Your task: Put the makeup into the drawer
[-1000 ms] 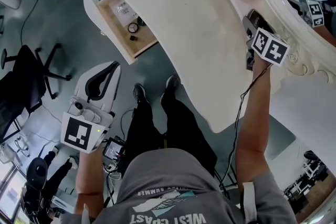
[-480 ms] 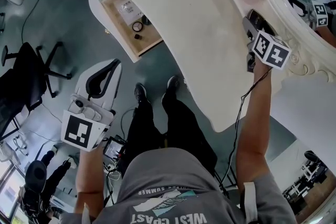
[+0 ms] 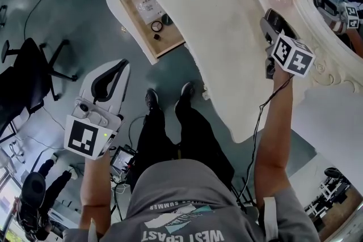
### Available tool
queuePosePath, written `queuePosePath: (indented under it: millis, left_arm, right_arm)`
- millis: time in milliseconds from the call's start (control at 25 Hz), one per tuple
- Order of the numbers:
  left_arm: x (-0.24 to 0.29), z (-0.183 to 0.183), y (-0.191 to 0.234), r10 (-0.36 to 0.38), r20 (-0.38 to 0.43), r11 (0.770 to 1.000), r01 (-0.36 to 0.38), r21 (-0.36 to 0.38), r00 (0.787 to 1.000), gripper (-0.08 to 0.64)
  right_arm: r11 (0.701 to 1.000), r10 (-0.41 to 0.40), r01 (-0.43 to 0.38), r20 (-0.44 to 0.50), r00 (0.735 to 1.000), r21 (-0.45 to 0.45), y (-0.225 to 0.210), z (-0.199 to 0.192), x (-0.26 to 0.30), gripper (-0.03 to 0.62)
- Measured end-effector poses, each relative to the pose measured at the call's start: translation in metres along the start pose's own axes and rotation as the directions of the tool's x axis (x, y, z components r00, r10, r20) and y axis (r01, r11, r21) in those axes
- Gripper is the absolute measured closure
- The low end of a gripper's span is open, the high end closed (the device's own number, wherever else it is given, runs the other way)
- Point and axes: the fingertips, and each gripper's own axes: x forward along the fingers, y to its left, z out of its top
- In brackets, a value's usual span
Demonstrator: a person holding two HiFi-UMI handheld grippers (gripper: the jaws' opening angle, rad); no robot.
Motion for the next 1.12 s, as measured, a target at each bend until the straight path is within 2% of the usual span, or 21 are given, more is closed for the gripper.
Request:
queuePosePath:
  millis: [320, 520, 1120]
  left_arm:
    - [-0.016, -0.007, 0.021, 0.027, 0.011, 1.000, -0.027, -0.011, 1.000, 0.558]
    - [-0.022, 0.001, 0.036, 0.056, 0.074, 0.998, -0.055, -0.015, 0.996, 0.558]
    - [-0.041, -0.020, 0.082, 0.118, 0.093, 0.991, -0.111, -0.078, 0.989, 0.558]
  right_arm:
    - [0.998, 0.047, -0.046, 0.012, 0.999, -0.036, 0.042, 0.014, 0.001, 0.229]
    - [0.995, 0.084, -0.083, 0.017, 0.996, -0.063, 0.071, 0.022, 0.000, 0.229]
    - [0.963, 0.242, -0.239, 0.010, 0.970, -0.125, 0.192, 0.030, 0.007, 0.229]
